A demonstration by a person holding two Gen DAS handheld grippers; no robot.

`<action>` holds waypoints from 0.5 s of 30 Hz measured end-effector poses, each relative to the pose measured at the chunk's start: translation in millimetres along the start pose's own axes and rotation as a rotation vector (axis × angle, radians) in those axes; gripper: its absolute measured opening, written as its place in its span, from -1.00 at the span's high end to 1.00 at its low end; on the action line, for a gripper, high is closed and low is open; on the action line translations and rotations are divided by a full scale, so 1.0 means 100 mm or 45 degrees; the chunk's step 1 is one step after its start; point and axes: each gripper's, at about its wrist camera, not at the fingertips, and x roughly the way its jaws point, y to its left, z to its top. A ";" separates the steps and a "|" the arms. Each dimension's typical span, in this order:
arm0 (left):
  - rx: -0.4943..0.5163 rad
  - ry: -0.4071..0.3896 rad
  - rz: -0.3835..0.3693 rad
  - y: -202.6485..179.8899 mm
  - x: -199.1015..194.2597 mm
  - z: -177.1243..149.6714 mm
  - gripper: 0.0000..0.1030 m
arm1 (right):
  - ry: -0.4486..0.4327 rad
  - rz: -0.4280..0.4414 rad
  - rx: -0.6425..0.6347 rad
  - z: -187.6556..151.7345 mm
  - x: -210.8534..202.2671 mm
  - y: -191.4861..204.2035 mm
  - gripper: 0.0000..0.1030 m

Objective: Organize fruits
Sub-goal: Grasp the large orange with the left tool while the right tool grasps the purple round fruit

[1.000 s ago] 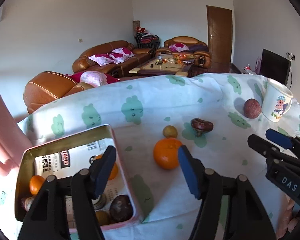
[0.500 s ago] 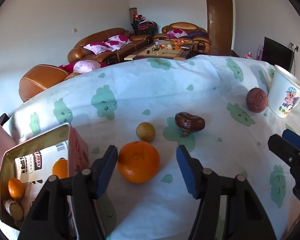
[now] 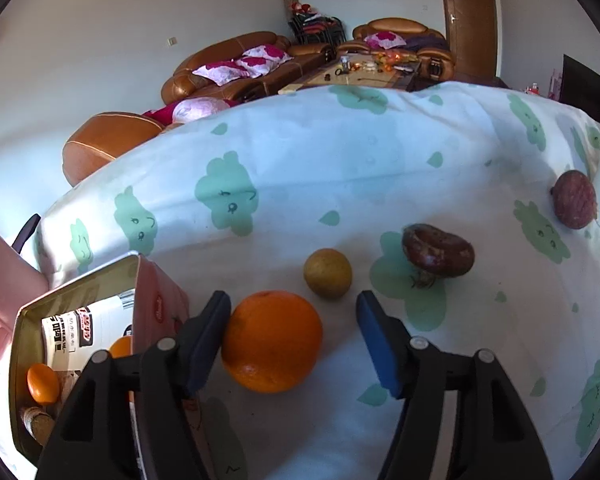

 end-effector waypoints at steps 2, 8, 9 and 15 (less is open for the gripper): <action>-0.006 0.006 -0.002 -0.01 0.00 0.00 -0.33 | 0.009 0.007 0.012 0.00 0.01 -0.02 -0.10; 0.063 -0.030 0.045 -0.08 -0.04 -0.02 0.00 | 0.002 0.014 0.034 0.03 -0.01 -0.07 -0.10; 0.060 -0.042 0.041 -0.06 -0.06 -0.03 0.10 | -0.005 0.013 0.051 0.04 -0.02 -0.12 -0.10; -0.012 -0.059 -0.202 0.13 -0.16 -0.08 0.12 | -0.052 -0.028 0.120 0.11 -0.10 -0.35 -0.10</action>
